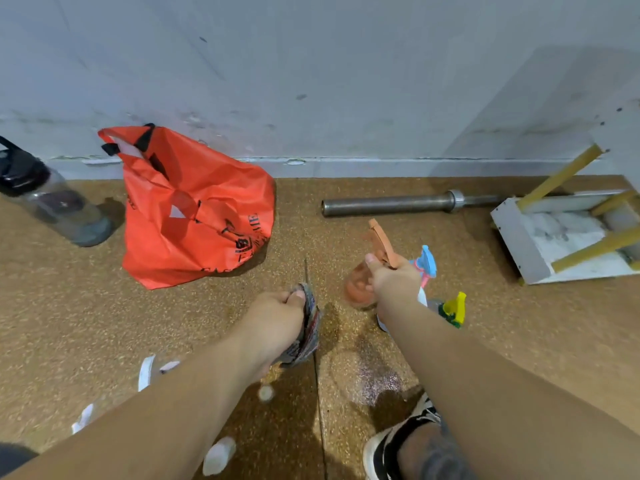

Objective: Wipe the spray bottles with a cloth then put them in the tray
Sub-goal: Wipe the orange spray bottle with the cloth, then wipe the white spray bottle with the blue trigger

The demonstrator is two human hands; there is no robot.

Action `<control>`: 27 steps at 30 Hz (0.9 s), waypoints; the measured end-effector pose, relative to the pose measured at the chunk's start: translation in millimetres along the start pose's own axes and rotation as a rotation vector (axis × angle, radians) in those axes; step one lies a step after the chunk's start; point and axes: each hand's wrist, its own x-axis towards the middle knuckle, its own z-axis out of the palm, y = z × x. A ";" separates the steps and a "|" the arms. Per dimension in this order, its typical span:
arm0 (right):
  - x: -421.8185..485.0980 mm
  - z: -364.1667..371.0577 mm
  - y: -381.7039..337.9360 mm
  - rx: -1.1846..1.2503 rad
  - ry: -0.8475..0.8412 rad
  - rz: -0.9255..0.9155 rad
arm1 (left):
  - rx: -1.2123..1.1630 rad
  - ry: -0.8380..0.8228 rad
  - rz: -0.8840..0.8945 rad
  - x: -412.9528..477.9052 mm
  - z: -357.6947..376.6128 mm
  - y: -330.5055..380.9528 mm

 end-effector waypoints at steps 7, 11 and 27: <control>34.6 2.3 41.9 0.013 0.130 0.078 | 0.005 0.018 -0.050 30.4 20.3 -2.5; 42.0 0.7 52.4 0.016 0.149 0.168 | -0.056 -0.021 0.003 31.2 22.9 -0.1; -52.3 42.2 45.5 -0.365 -0.428 0.300 | 0.043 0.071 0.122 -15.9 -54.7 -17.3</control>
